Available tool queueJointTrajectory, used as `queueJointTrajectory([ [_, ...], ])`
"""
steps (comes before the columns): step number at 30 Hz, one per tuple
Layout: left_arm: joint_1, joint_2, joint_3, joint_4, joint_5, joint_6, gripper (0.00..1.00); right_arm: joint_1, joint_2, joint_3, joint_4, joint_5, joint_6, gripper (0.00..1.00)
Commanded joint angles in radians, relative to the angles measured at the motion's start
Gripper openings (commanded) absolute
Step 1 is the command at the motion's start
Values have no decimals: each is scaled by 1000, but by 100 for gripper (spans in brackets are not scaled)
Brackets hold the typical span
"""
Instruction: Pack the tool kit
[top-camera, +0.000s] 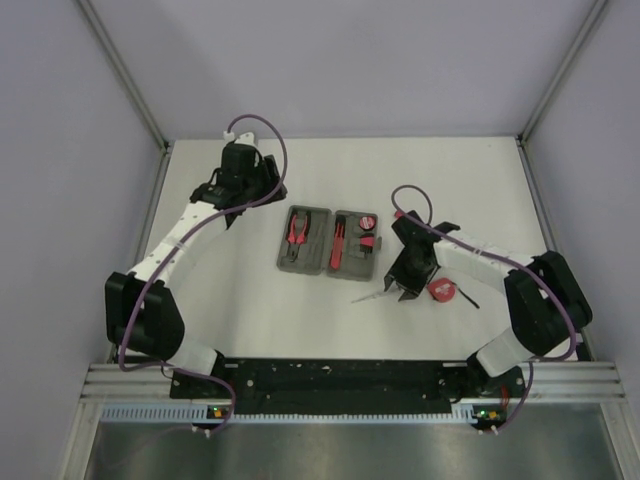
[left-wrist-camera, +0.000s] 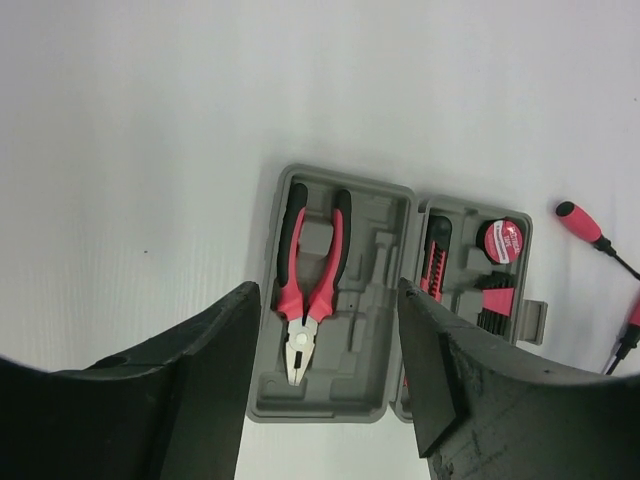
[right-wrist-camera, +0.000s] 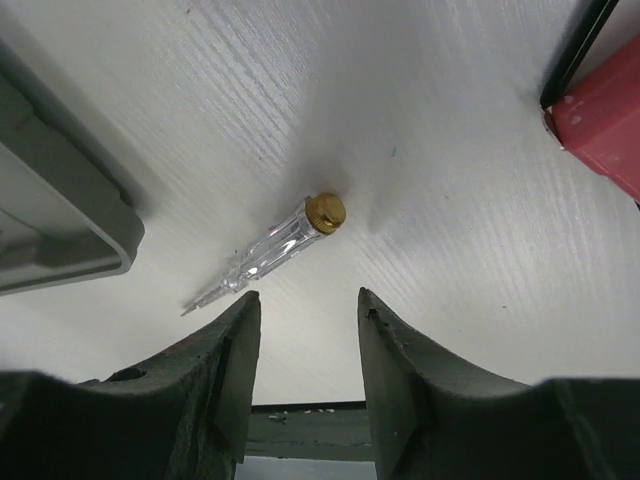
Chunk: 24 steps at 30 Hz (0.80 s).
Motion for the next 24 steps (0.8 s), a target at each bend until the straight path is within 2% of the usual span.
queueJointTrajectory([
  [1,4,-43,-9,39,6,11,61,-6,35,21,16,33,49,43],
  [6,4,-25,0,55,94,-11,59,-6,83,41,36,55,60,43],
  [16,4,-20,-5,49,120,-9,58,-8,124,53,88,81,57,42],
  [19,4,-19,-5,39,120,-6,58,-8,144,58,97,75,46,31],
  [24,4,-17,-5,30,137,2,57,-8,131,67,105,105,-4,3],
])
